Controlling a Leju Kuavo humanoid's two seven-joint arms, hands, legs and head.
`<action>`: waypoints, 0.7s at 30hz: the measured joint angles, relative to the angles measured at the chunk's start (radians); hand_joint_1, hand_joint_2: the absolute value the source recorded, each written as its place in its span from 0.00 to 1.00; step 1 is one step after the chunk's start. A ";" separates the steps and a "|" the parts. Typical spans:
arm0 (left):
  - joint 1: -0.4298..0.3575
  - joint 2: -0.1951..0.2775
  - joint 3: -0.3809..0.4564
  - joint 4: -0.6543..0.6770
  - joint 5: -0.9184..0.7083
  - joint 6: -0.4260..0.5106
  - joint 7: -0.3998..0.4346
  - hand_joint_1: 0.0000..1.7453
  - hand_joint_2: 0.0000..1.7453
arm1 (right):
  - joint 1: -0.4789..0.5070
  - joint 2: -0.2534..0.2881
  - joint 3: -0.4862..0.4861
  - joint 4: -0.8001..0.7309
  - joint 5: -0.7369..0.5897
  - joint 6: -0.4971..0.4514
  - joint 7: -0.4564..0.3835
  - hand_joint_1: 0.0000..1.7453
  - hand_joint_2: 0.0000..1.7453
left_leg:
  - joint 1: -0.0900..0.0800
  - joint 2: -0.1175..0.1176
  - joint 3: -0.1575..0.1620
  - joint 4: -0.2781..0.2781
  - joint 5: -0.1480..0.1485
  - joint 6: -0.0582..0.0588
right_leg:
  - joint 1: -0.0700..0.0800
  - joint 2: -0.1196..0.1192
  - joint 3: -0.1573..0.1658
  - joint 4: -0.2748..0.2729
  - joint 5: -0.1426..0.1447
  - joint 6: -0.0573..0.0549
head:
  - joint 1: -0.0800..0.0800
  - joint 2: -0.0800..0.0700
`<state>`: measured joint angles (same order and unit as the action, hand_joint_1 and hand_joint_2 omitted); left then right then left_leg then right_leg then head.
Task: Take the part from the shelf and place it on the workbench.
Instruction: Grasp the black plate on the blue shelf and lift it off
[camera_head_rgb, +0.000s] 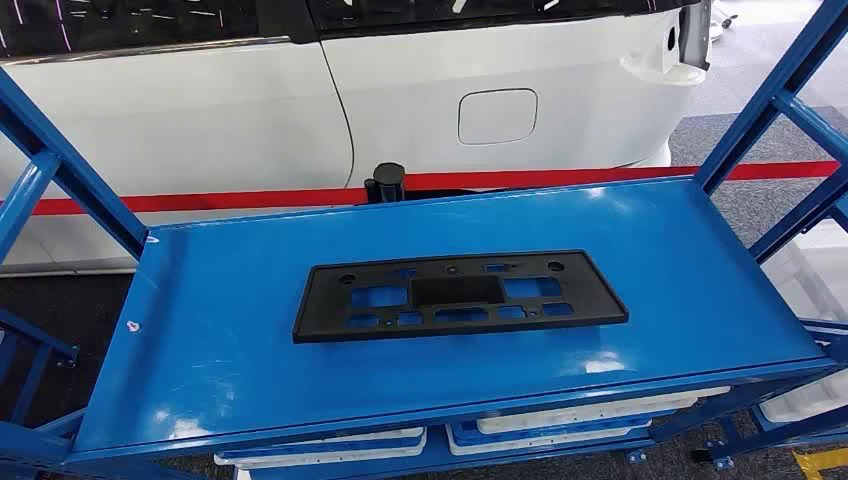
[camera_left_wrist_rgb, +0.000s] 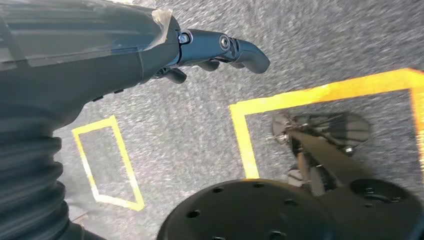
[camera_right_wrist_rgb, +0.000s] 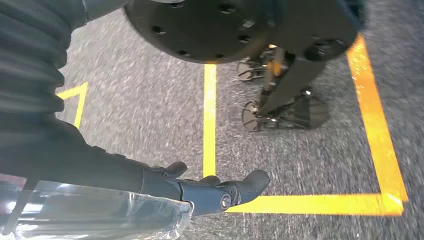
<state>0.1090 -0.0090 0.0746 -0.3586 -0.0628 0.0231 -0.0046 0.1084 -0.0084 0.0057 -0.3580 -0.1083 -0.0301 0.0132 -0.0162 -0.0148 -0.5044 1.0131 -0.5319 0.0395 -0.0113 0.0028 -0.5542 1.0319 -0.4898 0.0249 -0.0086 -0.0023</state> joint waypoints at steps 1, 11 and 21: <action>-0.004 -0.001 0.006 0.003 -0.007 0.003 -0.001 0.00 1.00 | -0.003 0.000 -0.003 0.003 -0.012 -0.003 0.001 0.00 1.00 | 0.000 0.000 0.000 0.000 0.000 0.000 | 0.000 0.000 0.000 0.000 0.000 0.000 | 0.000 0.000; -0.078 -0.032 0.127 0.086 -0.156 0.086 -0.008 0.00 0.00 | -0.067 -0.007 -0.055 0.074 -0.251 -0.070 0.024 0.00 0.25 | 0.000 0.001 0.000 0.000 0.000 0.000 | 0.000 0.001 0.001 0.000 0.000 0.000 | 0.000 0.000; -0.112 -0.059 0.198 0.141 -0.240 0.173 -0.026 0.00 0.00 | -0.102 -0.011 -0.202 0.107 -0.515 -0.120 -0.019 0.00 0.00 | 0.000 0.001 0.000 0.000 0.000 0.000 | -0.001 0.001 0.001 0.000 0.000 0.000 | 0.000 0.000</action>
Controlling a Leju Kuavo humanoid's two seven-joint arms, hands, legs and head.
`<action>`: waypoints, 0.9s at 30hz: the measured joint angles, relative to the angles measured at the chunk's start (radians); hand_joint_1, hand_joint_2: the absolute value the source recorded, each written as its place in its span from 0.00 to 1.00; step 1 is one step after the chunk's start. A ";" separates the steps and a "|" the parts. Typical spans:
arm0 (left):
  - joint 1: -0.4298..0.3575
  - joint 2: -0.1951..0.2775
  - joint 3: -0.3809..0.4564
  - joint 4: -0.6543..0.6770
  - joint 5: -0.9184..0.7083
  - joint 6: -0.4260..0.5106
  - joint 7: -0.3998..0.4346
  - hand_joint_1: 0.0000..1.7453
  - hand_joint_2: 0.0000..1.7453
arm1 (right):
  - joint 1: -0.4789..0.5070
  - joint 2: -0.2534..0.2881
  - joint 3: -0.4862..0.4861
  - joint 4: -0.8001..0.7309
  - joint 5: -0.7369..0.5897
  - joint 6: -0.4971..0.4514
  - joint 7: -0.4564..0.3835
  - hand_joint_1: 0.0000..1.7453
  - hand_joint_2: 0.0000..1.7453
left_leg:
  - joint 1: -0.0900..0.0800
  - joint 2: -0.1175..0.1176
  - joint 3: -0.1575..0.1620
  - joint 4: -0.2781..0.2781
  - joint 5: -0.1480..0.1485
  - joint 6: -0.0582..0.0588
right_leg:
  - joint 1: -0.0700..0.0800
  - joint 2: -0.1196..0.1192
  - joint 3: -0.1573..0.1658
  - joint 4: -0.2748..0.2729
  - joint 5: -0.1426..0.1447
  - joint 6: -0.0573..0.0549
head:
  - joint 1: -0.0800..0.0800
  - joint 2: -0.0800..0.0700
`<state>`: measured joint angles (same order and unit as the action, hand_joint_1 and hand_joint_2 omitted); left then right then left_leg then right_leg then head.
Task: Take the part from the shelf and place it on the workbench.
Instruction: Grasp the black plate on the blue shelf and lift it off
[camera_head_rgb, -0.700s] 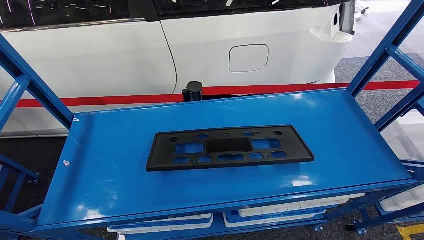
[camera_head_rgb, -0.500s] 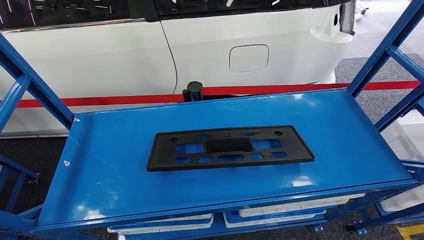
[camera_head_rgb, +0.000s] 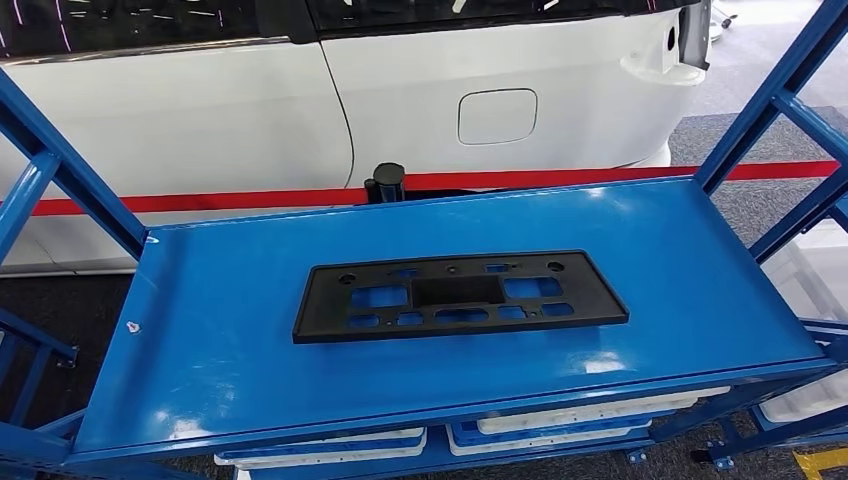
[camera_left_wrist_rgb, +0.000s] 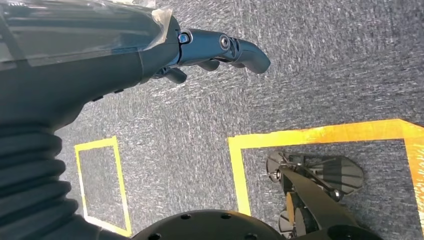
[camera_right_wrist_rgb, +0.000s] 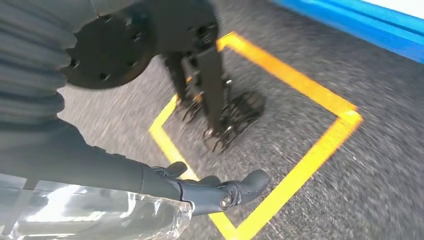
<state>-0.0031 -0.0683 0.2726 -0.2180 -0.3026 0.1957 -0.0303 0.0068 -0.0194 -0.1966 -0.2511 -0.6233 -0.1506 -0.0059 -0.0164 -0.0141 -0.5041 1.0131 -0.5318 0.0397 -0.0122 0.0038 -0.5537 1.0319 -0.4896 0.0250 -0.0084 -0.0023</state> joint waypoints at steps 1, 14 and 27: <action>-0.001 -0.001 0.002 0.002 -0.001 0.004 -0.002 0.00 0.00 | 0.000 0.001 -0.024 0.000 -0.027 -0.003 -0.005 0.00 0.00 | 0.000 0.000 0.000 0.000 0.000 0.000 | 0.000 0.000 0.000 0.000 0.000 0.000 | 0.000 0.000; -0.011 -0.004 0.013 0.018 -0.025 0.014 -0.045 0.00 0.00 | 0.108 0.033 -0.215 -0.163 0.062 -0.092 -0.069 0.00 0.00 | 0.000 -0.001 0.000 0.000 0.000 0.000 | 0.000 -0.001 0.000 0.000 0.000 0.000 | 0.000 0.000; -0.015 -0.006 0.006 0.021 -0.033 0.012 -0.072 0.00 0.00 | 0.243 0.230 -0.628 -0.727 0.575 0.105 0.030 0.00 0.00 | 0.000 0.000 0.000 0.000 0.000 0.000 | 0.000 0.000 0.000 0.000 0.000 0.000 | 0.000 0.000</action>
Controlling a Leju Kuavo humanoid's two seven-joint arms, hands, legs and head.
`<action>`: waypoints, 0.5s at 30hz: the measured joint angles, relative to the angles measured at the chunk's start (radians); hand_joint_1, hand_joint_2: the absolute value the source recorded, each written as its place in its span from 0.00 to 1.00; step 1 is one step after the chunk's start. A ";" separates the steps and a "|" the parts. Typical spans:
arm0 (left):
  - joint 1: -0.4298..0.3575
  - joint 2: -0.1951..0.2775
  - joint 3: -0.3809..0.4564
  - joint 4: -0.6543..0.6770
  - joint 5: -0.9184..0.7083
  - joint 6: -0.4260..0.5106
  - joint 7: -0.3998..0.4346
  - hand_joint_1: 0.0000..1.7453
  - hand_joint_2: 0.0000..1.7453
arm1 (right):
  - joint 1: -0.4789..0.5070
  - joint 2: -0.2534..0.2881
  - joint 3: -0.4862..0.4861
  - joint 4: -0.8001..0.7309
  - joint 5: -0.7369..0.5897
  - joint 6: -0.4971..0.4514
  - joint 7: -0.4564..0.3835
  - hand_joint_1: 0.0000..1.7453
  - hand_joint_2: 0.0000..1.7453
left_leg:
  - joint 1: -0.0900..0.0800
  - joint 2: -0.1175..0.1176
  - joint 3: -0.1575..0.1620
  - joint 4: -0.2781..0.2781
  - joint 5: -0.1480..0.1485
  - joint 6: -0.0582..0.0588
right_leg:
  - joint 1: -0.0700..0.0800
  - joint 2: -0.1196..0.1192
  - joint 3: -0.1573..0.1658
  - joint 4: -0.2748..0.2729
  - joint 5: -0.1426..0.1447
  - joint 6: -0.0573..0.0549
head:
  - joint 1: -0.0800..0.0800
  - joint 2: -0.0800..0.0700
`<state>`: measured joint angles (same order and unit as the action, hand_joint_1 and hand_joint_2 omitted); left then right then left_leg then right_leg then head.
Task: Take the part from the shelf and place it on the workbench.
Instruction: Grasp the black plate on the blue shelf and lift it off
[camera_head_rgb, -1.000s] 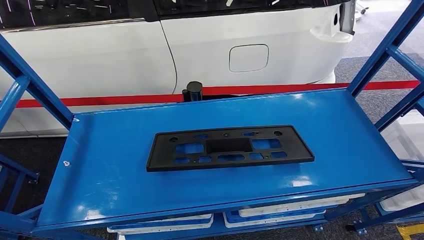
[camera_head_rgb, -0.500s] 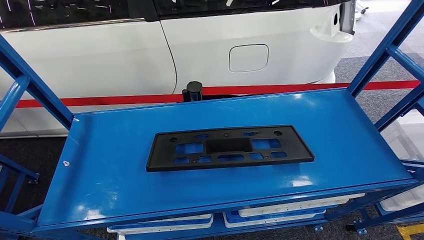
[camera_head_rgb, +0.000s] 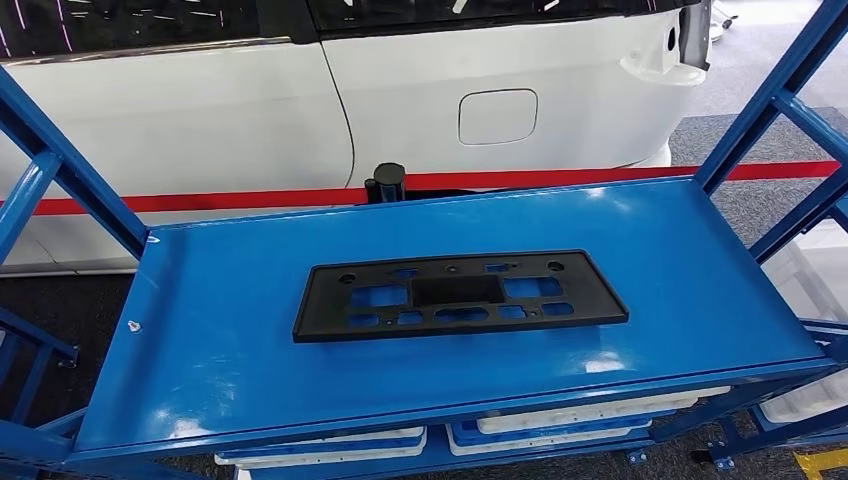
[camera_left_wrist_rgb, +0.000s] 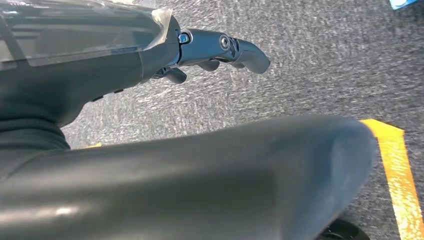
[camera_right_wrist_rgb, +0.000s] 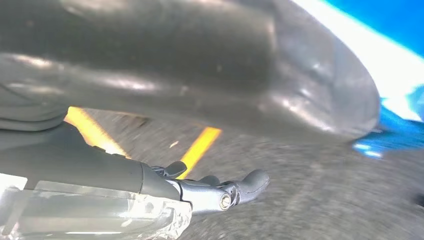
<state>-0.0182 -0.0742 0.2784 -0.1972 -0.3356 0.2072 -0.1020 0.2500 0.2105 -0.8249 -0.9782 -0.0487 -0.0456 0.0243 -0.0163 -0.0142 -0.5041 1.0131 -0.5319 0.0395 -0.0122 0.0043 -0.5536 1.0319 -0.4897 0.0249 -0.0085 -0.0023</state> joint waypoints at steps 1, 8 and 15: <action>0.000 0.000 -0.002 0.000 0.000 0.000 -0.003 0.00 0.00 | -0.005 0.020 -0.045 -0.034 0.013 0.012 -0.006 0.00 0.00 | 0.000 0.000 0.000 0.000 0.000 0.000 | 0.000 0.000 0.000 0.000 0.000 0.000 | 0.000 0.000; 0.000 -0.003 -0.004 0.003 0.020 0.008 -0.022 0.00 0.00 | -0.053 0.090 -0.251 -0.185 -0.020 0.019 -0.079 0.00 0.00 | 0.000 0.000 0.000 0.000 0.000 0.000 | 0.000 0.000 0.000 0.000 0.000 0.000 | 0.000 0.000; 0.000 -0.003 -0.002 0.006 0.033 0.021 -0.036 0.00 0.00 | -0.101 0.112 -0.350 -0.294 -0.132 -0.012 -0.144 0.00 0.00 | 0.000 0.001 0.000 0.000 0.000 0.000 | 0.000 0.001 0.000 0.000 0.000 0.000 | 0.000 0.000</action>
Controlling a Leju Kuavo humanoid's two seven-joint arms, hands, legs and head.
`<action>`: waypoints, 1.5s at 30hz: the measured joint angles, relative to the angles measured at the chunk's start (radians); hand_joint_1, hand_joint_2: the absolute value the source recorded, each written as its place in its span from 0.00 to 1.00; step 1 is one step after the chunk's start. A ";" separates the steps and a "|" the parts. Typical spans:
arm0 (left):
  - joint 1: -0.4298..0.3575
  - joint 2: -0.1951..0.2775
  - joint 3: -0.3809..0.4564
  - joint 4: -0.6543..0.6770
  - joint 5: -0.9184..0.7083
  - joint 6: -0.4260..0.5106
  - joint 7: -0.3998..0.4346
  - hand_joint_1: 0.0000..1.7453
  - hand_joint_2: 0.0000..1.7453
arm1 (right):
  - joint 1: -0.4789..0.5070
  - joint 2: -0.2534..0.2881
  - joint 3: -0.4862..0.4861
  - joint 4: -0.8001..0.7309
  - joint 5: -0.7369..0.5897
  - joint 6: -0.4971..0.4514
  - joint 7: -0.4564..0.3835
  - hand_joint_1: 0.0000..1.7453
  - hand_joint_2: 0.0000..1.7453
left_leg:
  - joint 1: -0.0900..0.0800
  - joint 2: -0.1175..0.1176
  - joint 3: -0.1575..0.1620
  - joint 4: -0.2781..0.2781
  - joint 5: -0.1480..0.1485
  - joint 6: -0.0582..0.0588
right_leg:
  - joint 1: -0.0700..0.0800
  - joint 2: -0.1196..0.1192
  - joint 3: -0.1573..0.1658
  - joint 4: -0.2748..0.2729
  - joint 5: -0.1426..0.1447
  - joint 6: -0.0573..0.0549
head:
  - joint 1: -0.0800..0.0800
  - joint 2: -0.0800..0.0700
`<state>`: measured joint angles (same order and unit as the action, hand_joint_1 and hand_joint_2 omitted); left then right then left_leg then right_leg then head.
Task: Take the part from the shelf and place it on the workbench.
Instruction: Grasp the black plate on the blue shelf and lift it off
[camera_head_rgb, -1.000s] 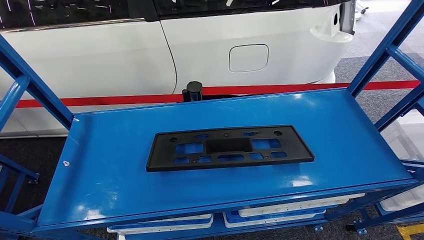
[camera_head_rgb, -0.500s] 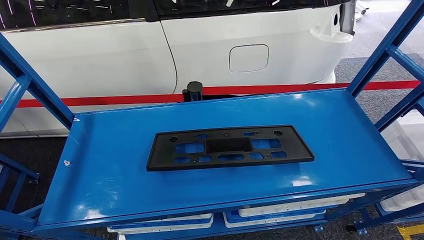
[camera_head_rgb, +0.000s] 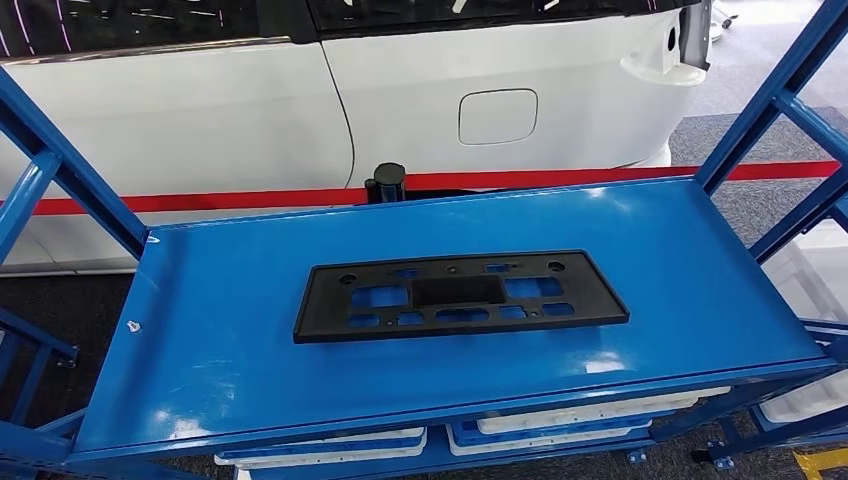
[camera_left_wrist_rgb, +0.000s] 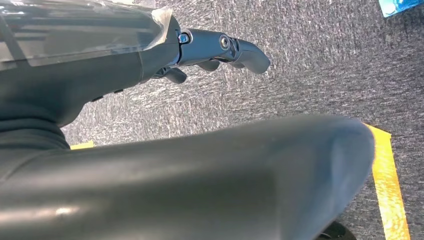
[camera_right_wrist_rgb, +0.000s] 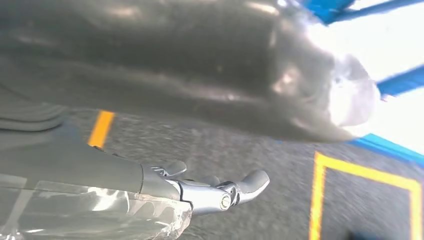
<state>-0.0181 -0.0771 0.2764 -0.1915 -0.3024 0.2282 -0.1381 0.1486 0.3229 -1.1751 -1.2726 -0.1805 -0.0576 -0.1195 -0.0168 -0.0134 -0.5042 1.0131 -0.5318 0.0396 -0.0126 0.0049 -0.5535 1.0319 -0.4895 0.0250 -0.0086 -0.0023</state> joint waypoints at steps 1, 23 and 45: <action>0.000 0.000 0.000 0.000 0.001 0.001 -0.001 0.00 0.00 | -0.009 0.002 -0.010 -0.016 -0.015 -0.013 -0.006 0.00 0.00 | 0.000 0.001 0.000 0.000 0.000 0.000 | 0.000 0.000 0.000 0.000 0.000 0.000 | 0.000 0.000; 0.000 -0.002 0.012 0.005 0.015 0.011 -0.013 0.00 0.00 | -0.085 0.017 -0.055 -0.198 -0.159 -0.099 -0.077 0.00 0.00 | 0.000 0.004 0.000 0.000 0.000 0.000 | 0.000 0.002 0.000 0.000 0.000 0.000 | 0.000 0.000; 0.002 -0.015 0.039 0.006 0.045 0.015 -0.024 0.00 0.00 | -0.083 -0.057 0.336 -0.544 -0.142 -0.326 -0.433 0.00 0.00 | 0.000 0.004 0.001 0.000 0.001 0.001 | 0.000 0.002 0.000 0.000 0.001 0.000 | 0.000 0.000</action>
<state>-0.0157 -0.0924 0.3159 -0.1854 -0.2575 0.2437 -0.1624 0.0654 0.2659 -0.8393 -1.8163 -0.3228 -0.3838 -0.5526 -0.0167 -0.0098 -0.5036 1.0131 -0.5313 0.0401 -0.0128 0.0069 -0.5532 1.0321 -0.4888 0.0254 -0.0086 -0.0023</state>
